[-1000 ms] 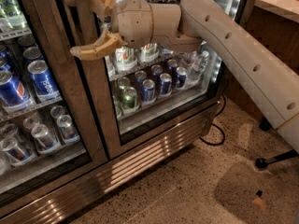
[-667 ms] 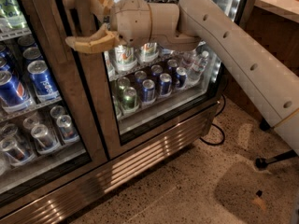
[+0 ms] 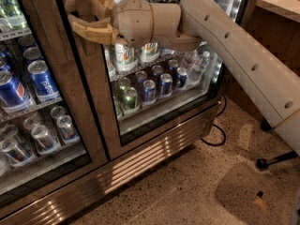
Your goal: Open right fridge door
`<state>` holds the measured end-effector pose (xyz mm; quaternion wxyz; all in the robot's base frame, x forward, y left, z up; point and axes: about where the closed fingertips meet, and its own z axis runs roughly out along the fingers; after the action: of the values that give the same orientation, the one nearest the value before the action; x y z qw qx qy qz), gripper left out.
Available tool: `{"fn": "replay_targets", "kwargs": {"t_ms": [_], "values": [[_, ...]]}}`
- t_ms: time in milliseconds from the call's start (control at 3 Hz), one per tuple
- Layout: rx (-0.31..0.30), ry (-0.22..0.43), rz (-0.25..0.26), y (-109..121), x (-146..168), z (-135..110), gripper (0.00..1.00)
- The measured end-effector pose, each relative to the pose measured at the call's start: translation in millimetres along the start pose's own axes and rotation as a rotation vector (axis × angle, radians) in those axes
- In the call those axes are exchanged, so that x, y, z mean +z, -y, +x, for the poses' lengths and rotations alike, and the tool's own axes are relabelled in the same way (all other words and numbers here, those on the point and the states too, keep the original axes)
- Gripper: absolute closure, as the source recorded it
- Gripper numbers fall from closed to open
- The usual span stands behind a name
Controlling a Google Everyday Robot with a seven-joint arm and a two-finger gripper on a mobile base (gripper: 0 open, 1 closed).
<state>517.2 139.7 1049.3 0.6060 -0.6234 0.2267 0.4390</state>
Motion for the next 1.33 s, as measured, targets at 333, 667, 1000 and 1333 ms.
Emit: {"fn": "replay_targets", "kwargs": {"t_ms": [333,667,1000,1333], "values": [[0.000,0.000,0.000,7,0,2,1.00],[0.000,0.000,0.000,13,-1,4,1.00],[0.002,-0.005,0.003,17,-1,4,1.00],[0.002,-0.005,0.003,17,-1,4,1.00]]}}
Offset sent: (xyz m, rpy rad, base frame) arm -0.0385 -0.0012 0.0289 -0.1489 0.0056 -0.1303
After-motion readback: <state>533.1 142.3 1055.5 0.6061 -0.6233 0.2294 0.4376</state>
